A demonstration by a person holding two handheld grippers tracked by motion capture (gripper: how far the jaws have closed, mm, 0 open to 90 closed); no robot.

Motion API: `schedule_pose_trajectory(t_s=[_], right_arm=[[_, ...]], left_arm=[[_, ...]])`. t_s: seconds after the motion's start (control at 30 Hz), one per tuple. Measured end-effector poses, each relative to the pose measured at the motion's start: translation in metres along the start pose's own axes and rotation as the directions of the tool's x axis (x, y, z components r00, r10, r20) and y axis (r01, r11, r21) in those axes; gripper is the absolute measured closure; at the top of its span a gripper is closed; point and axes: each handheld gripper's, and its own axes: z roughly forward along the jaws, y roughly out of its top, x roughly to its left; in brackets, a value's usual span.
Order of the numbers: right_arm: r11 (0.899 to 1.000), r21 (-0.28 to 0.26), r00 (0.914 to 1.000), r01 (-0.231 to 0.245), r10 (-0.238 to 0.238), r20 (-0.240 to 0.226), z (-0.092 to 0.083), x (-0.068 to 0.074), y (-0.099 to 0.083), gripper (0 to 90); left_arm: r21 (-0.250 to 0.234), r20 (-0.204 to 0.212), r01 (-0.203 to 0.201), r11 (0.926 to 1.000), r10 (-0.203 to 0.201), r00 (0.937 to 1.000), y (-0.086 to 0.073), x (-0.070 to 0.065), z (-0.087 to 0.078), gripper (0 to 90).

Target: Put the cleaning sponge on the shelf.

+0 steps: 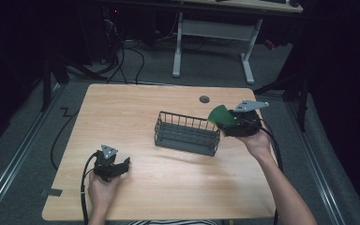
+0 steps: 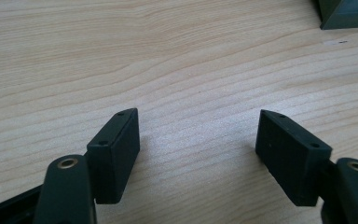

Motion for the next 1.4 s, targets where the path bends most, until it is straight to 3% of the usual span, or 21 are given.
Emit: schedule_pose_trajectory(t_s=[0.8,1.4], right_arm=[[0.998,0.045,0.9973,0.043,-0.04,-0.062,0.056,0.009,0.009,30.7],[0.991,0.086,0.9932,0.098,-0.092,-0.071,0.07,0.017,0.009,30.4]], left_arm=[[0.0,0.0,0.0,1.0,0.0,1.0,0.0,0.0,0.0,30.9],[0.0,-0.001,0.0,1.0,0.0,1.0,0.0,0.0,0.0,30.8]])
